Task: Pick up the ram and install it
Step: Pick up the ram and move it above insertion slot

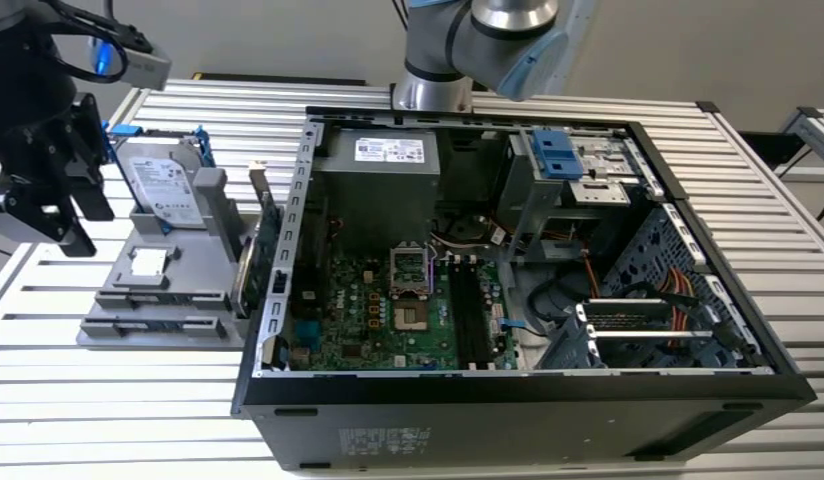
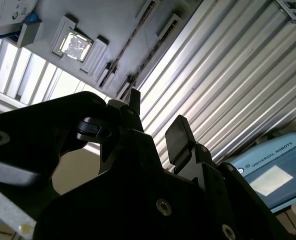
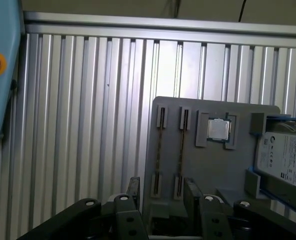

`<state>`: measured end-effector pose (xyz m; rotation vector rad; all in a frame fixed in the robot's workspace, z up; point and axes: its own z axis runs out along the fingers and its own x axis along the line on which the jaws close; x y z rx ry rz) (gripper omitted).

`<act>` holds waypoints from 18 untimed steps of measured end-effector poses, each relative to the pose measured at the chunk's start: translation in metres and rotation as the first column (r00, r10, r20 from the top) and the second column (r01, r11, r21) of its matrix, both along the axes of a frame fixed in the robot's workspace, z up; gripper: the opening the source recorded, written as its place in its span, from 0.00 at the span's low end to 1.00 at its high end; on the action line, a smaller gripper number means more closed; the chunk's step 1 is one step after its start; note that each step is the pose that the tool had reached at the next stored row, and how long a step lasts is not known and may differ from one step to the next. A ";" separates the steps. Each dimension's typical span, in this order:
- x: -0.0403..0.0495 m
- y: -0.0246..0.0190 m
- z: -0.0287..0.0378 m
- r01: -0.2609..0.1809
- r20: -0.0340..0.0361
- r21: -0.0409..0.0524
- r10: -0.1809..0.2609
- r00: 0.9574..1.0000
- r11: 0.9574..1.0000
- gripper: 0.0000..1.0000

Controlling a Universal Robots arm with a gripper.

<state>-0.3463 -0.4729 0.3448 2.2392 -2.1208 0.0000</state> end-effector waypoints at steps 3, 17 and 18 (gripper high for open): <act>0.0000 0.0004 -0.0014 0.000 0.000 -0.003 0.000 1.000 1.000 1.00; 0.0000 0.0024 -0.0076 0.000 0.000 -0.017 0.000 1.000 1.000 1.00; 0.0000 0.0026 -0.0080 0.000 0.000 -0.018 0.000 1.000 1.000 1.00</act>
